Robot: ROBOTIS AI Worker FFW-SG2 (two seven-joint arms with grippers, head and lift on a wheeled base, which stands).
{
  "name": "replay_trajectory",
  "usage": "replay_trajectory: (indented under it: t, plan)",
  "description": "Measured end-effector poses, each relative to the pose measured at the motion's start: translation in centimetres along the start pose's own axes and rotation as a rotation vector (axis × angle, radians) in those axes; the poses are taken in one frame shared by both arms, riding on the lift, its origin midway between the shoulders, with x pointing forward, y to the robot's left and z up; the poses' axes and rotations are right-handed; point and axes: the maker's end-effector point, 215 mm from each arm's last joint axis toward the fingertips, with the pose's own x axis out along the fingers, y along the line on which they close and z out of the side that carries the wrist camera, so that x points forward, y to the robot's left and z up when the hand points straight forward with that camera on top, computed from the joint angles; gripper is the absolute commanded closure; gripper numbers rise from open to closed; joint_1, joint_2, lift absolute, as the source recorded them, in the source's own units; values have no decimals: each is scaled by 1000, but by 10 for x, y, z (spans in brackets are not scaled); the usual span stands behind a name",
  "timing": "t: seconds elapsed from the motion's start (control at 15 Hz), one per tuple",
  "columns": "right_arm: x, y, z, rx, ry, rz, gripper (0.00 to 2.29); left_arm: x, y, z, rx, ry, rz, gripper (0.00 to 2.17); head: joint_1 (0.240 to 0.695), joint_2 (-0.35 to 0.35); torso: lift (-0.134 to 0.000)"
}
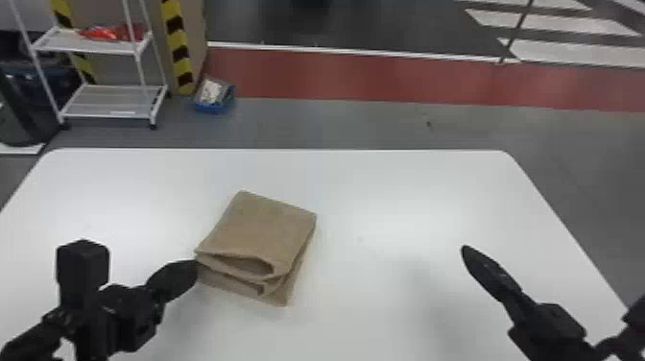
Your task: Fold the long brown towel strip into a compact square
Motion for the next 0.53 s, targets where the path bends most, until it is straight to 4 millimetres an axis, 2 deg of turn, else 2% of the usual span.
replay_trajectory:
  t: [0.2, 0.53]
  plan:
    - [-1, 0, 0, 10, -2, 7, 1771, -3, -17, -3, -3, 2, -23, 1791, 695, -151, -124]
    - [-4, -1, 3, 25, -11, 14, 1771, -7, -59, -7, -24, 6, -82, 1791, 695, -214, -124]
